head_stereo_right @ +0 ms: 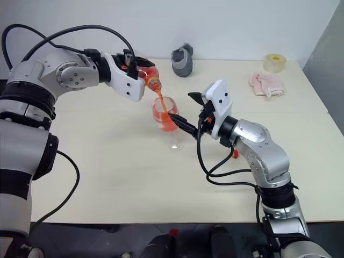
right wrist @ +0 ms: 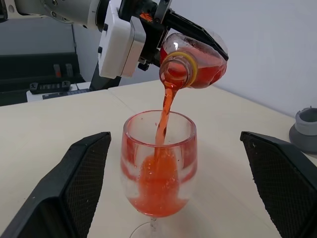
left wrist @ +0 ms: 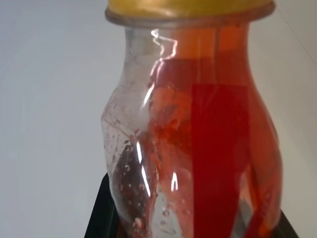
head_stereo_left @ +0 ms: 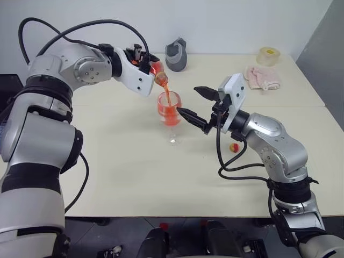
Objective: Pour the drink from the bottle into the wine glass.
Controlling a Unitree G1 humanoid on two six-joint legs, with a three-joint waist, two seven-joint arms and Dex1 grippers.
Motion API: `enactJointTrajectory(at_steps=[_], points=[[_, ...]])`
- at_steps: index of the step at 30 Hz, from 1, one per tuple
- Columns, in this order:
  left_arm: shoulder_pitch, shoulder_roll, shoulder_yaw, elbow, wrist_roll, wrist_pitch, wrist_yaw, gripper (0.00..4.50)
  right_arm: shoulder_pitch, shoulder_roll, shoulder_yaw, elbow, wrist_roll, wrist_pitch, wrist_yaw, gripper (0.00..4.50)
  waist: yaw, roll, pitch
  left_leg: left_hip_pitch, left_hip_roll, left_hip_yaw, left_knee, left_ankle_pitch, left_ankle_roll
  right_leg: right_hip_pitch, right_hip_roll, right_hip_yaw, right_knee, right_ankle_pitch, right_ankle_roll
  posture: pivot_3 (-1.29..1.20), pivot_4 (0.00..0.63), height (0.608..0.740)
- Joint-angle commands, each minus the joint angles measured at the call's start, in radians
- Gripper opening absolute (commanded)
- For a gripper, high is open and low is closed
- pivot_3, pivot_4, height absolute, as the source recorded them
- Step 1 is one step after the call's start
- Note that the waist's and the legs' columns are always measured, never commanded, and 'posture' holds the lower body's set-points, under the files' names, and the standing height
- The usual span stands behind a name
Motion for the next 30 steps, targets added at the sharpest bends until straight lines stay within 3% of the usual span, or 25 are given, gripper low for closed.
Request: enactJointTrajectory(at_steps=[1,12,22,30], points=[[-0.045,0.015,0.015,-0.007,-0.017,0.007,0.010,1.24,-0.007,0.006,-0.003,-0.016,-0.001,-0.020,-0.001,4.50,0.000,0.000,0.000,0.000,0.000,0.000,0.000,0.000,0.000,0.000,0.000,0.000,0.000,0.000,0.000,0.00,0.150,0.740],[-0.027,0.006,0.048,-0.005,-0.083,-0.007,-0.070,1.24,-0.004,0.007,-0.003,-0.015,0.000,-0.021,0.000,4.50,0.000,0.000,0.000,0.000,0.000,0.000,0.000,0.000,0.000,0.000,0.000,0.000,0.000,0.000,0.000,0.00,0.150,0.740],[0.033,-0.045,0.211,-0.006,-0.354,0.064,-0.387,1.24,-0.005,0.012,-0.002,-0.014,-0.002,-0.023,-0.002,4.50,-0.004,0.000,0.000,0.000,0.000,0.000,0.000,0.000,0.000,0.000,0.000,0.000,0.001,0.000,0.000,0.00,0.150,0.740],[0.055,-0.110,0.435,-0.061,-0.633,0.348,-0.586,1.24,-0.004,0.004,-0.002,-0.028,0.006,-0.014,0.013,4.50,-0.006,0.000,0.000,0.000,0.000,0.000,0.002,0.000,0.000,0.000,0.000,0.000,0.001,0.000,0.000,0.00,0.150,0.740]])
